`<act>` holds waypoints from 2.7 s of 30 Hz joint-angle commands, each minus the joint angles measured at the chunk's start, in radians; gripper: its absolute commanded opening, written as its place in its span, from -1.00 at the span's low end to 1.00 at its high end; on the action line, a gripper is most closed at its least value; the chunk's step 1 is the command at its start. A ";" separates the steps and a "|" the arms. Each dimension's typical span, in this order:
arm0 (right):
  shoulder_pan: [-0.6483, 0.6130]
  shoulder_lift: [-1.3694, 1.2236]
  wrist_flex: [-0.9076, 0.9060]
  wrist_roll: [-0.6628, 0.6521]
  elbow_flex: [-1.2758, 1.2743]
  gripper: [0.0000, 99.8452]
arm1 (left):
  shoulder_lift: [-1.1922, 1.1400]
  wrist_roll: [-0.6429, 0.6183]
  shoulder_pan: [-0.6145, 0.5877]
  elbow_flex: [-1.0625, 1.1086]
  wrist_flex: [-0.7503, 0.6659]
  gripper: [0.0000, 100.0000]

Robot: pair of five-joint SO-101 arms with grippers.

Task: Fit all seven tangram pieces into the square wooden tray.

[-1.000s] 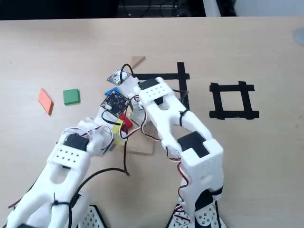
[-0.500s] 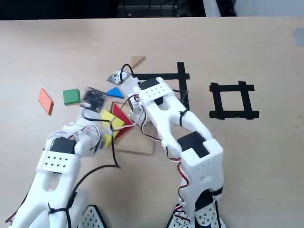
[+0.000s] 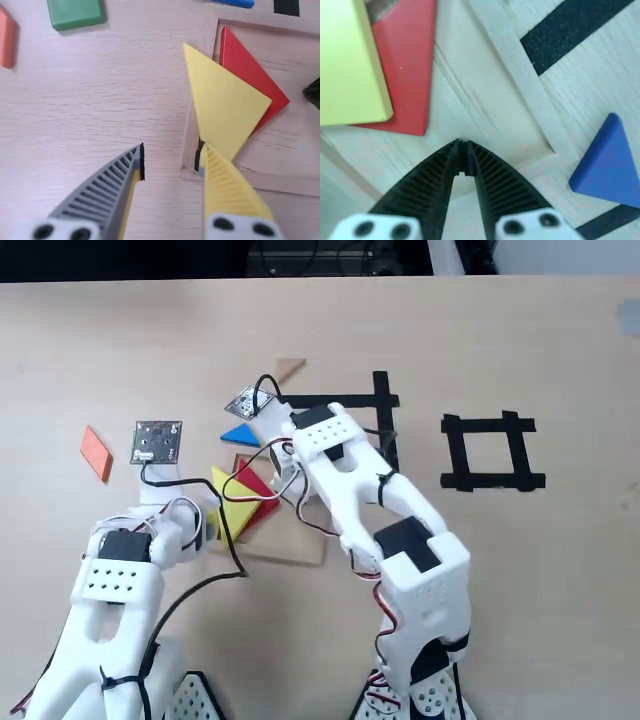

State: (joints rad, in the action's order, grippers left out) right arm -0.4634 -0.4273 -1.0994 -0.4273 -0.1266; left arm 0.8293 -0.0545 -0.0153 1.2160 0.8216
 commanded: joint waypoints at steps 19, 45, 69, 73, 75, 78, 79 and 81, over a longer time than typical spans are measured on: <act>-0.014 0.004 0.011 0.006 -0.001 -0.98 | -0.376 -0.064 0.019 -0.186 -0.029 -0.61; -0.014 0.010 0.015 0.006 -0.021 -0.98 | -0.295 0.034 -0.094 -0.232 0.084 -0.60; -0.160 0.286 -0.169 0.101 0.108 -0.64 | -0.296 0.180 -0.710 -0.248 0.097 -0.60; -0.189 0.214 -0.152 0.155 0.199 -0.60 | -0.301 0.196 -0.757 -0.176 0.057 -0.60; -0.222 0.143 -0.153 0.158 0.257 -0.60 | -0.302 0.198 -0.756 -0.137 0.020 -0.60; -0.264 0.007 -0.157 0.167 0.357 -0.60 | -0.299 0.190 -0.765 -0.133 0.000 -0.60; -0.272 -0.039 -0.157 0.183 0.392 -0.60 | -0.302 0.190 -0.763 -0.133 0.000 -0.60; -0.279 -0.128 -0.173 0.203 0.478 -0.60 | -0.304 0.190 -0.763 -0.133 -0.002 -0.60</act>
State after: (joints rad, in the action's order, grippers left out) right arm -0.7104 -0.4304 -1.2635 -0.2616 0.1772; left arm 0.5086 0.1343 -0.7702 1.0871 0.8385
